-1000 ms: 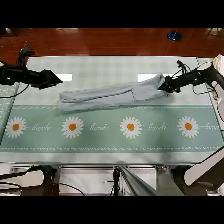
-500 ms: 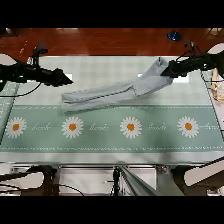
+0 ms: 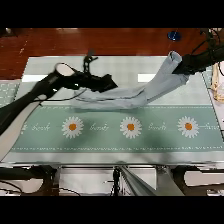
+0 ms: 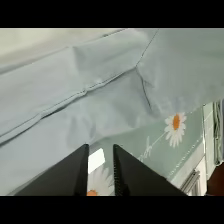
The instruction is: Fold the shirts.
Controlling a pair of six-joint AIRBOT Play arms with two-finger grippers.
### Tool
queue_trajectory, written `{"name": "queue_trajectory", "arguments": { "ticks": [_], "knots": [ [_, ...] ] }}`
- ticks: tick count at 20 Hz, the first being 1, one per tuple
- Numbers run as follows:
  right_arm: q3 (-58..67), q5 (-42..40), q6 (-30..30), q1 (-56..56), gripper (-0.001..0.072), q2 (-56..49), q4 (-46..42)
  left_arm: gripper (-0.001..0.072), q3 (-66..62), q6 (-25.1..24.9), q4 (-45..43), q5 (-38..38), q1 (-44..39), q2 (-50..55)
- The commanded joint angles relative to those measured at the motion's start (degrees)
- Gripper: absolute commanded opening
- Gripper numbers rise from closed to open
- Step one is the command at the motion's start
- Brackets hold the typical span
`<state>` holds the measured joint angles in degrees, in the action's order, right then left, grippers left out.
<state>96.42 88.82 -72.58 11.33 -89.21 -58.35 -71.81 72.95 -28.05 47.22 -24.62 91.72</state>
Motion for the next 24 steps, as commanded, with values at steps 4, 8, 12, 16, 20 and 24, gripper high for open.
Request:
{"name": "queue_trajectory", "arguments": {
  "ticks": [4, 8, 12, 16, 20, 24],
  "knots": [
    [-0.02, 5.07, -1.29, -1.16, 0.0033, 0.96, -3.74, 0.0263, -0.28, 0.26, 18.16, -6.49, -12.15, 10.19],
    [0.00, 4.85, -1.27, -4.24, 0.0033, 0.98, -5.25, 0.0143, -3.58, 0.22, 19.58, -7.56, -14.60, 14.25],
    [0.00, 5.05, -1.29, -7.61, 0.0033, 1.57, -5.22, 0.0031, -6.29, 0.46, 19.28, -8.61, -15.04, 17.25],
    [0.00, 4.55, -1.81, -9.46, 0.0033, 4.42, -4.28, 0.0028, -6.34, 4.31, 18.43, -5.75, -16.50, 20.02],
    [0.00, 3.17, -3.06, -10.45, 0.0034, 8.76, -0.98, 0.0028, -7.23, 5.07, 18.45, -8.07, -19.34, 20.50],
    [0.00, 4.00, -4.26, -10.45, 0.0034, 10.10, -2.21, 0.0027, -12.31, 2.10, 18.21, -8.09, -17.22, 19.37]
  ]
}}
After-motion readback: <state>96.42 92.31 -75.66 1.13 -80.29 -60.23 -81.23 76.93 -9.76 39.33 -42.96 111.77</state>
